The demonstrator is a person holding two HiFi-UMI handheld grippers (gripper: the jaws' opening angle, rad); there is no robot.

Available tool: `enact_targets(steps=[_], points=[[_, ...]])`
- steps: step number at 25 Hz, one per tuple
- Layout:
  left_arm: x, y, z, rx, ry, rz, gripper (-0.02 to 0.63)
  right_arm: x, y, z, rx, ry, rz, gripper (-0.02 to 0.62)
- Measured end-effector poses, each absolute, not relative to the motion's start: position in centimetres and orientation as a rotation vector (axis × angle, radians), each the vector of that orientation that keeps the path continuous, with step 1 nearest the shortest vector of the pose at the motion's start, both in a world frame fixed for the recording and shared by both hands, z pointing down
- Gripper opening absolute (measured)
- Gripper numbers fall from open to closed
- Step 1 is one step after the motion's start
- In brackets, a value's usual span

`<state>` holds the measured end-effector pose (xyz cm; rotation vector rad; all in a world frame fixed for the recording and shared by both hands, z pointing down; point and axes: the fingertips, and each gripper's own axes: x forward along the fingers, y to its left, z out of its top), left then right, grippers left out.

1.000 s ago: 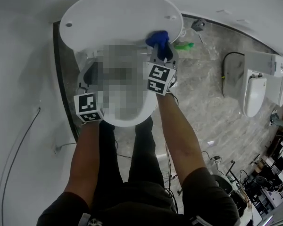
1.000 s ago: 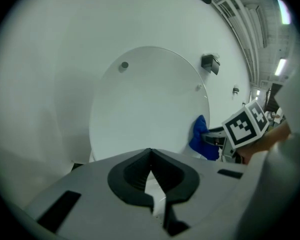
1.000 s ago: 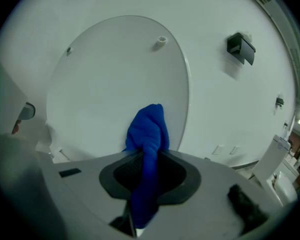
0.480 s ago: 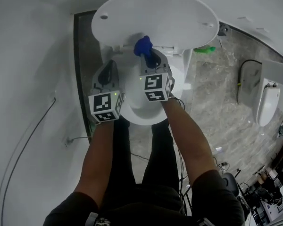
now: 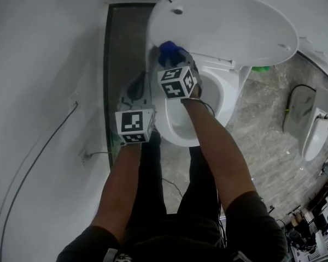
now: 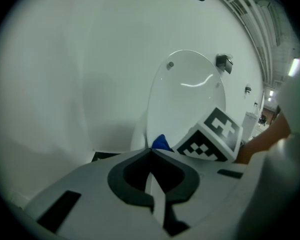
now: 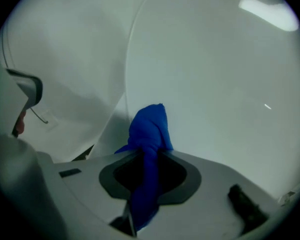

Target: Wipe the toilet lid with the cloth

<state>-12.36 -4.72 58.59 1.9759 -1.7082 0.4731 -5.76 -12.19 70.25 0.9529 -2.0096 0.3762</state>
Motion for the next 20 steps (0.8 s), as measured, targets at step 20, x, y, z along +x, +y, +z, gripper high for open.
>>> enact_targets(steps=[20], points=[[-3.8, -4.9, 57.3, 2.079, -1.522, 0.475, 0.009, 15.2, -14.2, 70.6, 1.303, -1.717, 0.517, 0.074]])
